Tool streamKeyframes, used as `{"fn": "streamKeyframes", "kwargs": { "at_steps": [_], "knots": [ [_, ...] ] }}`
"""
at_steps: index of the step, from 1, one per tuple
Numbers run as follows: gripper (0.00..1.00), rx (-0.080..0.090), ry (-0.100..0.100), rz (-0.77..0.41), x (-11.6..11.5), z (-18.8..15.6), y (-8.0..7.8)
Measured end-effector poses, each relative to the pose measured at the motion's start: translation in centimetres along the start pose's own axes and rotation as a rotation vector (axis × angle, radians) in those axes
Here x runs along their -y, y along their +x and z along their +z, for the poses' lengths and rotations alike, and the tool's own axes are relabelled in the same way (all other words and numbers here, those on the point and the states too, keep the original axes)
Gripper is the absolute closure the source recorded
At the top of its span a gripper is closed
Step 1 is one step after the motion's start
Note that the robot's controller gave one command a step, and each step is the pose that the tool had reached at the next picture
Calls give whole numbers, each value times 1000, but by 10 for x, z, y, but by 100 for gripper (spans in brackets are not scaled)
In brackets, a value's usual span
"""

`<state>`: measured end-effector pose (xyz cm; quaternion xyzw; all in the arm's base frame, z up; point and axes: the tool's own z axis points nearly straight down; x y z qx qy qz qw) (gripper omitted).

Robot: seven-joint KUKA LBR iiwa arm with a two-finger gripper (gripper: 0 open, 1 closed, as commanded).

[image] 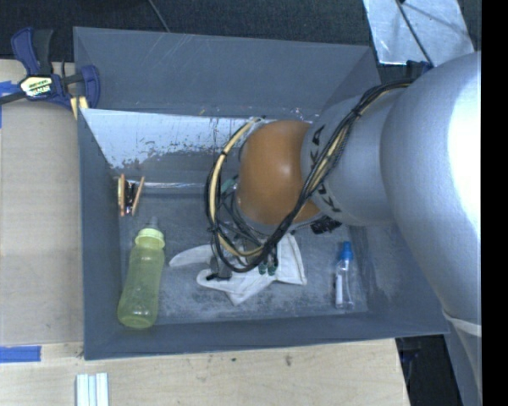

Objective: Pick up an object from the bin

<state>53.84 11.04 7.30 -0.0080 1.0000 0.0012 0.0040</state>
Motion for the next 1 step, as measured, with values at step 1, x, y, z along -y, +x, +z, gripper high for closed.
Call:
{"fn": "streamKeyframes", "kwargs": {
  "at_steps": [1],
  "knots": [
    [100, -5, 1, -20, -20, -149, 4]
  ]
}}
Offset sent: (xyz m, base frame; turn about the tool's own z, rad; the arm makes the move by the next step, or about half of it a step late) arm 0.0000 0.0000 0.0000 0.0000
